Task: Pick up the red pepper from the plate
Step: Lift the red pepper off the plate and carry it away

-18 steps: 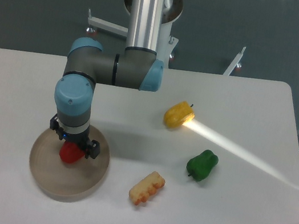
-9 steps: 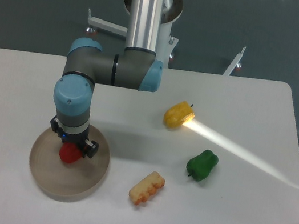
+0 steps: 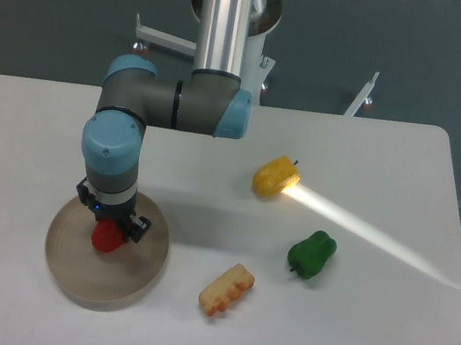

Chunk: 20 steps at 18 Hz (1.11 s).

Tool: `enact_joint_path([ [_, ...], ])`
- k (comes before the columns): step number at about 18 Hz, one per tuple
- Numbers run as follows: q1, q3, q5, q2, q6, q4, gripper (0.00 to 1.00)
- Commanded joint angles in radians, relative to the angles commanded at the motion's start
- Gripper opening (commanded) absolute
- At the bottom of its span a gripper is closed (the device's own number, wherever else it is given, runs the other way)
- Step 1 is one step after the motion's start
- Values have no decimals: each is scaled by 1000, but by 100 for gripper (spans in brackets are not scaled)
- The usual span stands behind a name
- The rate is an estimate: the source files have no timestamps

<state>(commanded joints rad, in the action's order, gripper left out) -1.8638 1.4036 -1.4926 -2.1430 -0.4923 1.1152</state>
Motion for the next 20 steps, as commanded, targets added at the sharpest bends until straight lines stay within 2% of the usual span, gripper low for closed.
enact_joint_path([
  [4,-26,-18,-2,40,-84,25,55],
  [9,-121,-89,-9,58,-260,126,55],
  [12,-196,-133,-73,61,-410,192,56],
  [16,-291,-167,-77,46,-569,187,55],
  [20,-351,-202,-77,23,-690,183,55],
])
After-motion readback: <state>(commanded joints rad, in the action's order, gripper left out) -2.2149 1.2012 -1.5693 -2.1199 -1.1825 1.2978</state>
